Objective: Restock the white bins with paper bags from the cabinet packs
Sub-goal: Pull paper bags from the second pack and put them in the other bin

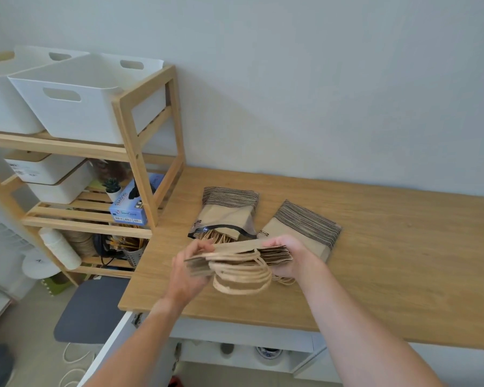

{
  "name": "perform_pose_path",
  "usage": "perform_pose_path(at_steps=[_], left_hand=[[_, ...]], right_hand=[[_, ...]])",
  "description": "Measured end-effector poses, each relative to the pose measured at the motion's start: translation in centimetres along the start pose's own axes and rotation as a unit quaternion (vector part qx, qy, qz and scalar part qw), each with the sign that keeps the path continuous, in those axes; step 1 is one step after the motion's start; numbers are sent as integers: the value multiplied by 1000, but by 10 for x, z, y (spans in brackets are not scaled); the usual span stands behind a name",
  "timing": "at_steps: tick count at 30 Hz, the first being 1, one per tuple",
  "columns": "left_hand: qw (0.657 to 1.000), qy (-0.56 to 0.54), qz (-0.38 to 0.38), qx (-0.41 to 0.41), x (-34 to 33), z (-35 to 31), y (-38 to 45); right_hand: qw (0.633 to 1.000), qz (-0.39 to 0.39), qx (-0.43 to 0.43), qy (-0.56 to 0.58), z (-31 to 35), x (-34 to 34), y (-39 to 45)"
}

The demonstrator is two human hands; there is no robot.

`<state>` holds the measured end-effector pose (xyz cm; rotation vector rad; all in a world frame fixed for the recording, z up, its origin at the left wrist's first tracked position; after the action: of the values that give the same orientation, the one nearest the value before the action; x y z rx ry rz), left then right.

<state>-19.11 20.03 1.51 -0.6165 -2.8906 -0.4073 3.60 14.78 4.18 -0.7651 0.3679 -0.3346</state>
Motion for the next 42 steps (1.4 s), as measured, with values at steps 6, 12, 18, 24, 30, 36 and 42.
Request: perform_pose_path(at_steps=[6,12,18,24,30,36,42], left_hand=[[979,-161,-115,44,4,-12,7],[974,-175,-130,61,17,2,11],[986,-109,-69,104,27,15,13],[994,14,-107,7,37,1,19],[967,226,42,-104,55,-22,42],[881,428,199,29,53,-28,70],[878,394,250,104,47,-19,77]], right_hand=[[992,-8,40,118,-13,-24,8],[997,-31,23,67,-31,-32,19],[997,-4,65,33,-42,-37,28],[966,-84,228,-83,-29,-51,5],[750,-89,444,-482,0,-43,-8],[599,-80,330,-726,31,-68,-10],[603,-54,183,-774,33,-77,6]])
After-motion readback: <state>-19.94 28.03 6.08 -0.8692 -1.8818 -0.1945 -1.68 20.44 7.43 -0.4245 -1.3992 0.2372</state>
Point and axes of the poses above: each hand's wrist, its own y-axis towards the middle knuckle, its own x-axis out of the back of the hand, z = x × y, the point moved 3 cm from there along y, towards the middle knuckle, and after that the axes turned 9 degrees about -y, right-handed, at the moved point
